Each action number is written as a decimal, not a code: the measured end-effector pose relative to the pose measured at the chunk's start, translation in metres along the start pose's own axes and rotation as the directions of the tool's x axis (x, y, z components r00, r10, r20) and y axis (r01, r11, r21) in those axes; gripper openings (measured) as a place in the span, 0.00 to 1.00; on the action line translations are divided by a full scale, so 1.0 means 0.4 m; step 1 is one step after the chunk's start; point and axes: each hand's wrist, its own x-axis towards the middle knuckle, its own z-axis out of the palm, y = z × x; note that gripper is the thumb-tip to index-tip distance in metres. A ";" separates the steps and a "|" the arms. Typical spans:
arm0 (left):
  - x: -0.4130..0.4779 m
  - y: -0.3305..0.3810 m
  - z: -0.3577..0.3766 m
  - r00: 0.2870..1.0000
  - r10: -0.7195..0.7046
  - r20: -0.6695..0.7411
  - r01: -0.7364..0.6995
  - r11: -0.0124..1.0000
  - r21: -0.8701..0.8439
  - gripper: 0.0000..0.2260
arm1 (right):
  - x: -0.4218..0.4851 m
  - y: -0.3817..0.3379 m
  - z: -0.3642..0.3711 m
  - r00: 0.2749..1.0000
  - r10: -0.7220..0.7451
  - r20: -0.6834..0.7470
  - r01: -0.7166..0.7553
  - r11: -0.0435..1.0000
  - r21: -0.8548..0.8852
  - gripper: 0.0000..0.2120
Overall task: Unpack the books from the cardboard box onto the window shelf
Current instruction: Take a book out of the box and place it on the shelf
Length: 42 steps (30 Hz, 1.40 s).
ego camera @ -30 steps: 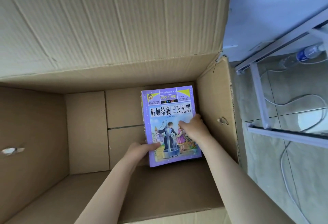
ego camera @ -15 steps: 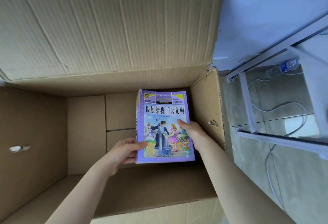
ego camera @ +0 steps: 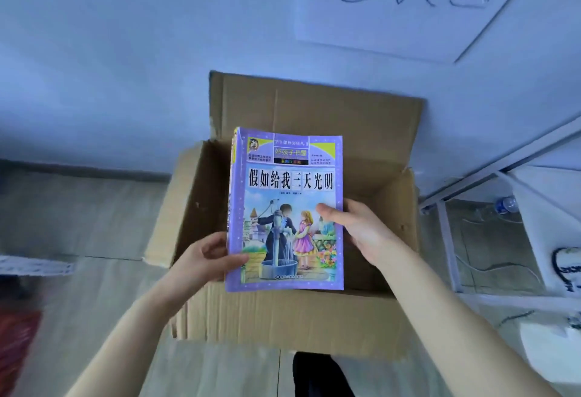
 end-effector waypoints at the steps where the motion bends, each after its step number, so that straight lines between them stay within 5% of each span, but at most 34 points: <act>1: -0.085 0.017 -0.036 0.998 0.045 -0.036 -0.045 0.999 -0.006 0.18 | -0.050 -0.043 0.056 0.998 -0.045 0.046 0.046 0.999 -0.027 0.13; 10: -0.949 0.093 -0.318 0.858 0.283 -0.429 -0.319 0.948 -0.013 0.20 | -0.560 -0.347 0.652 0.864 -0.279 0.419 0.368 0.918 -0.148 0.16; 17: -1.561 0.041 -0.434 0.616 0.356 -0.703 -0.405 0.908 0.106 0.18 | -0.965 -0.473 1.108 0.640 -0.303 0.706 0.510 0.855 -0.095 0.06; 21: -1.811 -0.009 -0.466 0.460 0.374 -0.806 -0.457 0.877 0.146 0.16 | -1.144 -0.503 1.326 0.505 -0.299 0.810 0.583 0.810 -0.065 0.11; 25: -1.987 -0.063 -0.519 0.264 0.321 -0.910 -0.522 0.840 0.145 0.15 | -1.281 -0.517 1.544 0.378 -0.258 0.889 0.631 0.774 -0.043 0.19; 29: -2.118 -0.097 -0.607 0.095 0.257 -0.962 -0.557 0.814 0.163 0.16 | -1.369 -0.532 1.768 0.236 -0.235 0.943 0.633 0.773 0.034 0.11; 33: -2.214 -0.126 -0.743 0.004 0.246 -0.969 -0.527 0.824 0.207 0.18 | -1.409 -0.544 1.968 0.068 -0.244 0.967 0.622 0.769 0.150 0.06; 42: -2.279 -0.240 -1.024 -0.260 0.124 -0.958 -0.496 0.834 0.242 0.18 | -1.455 -0.509 2.312 -0.097 -0.268 0.958 0.632 0.727 0.267 0.18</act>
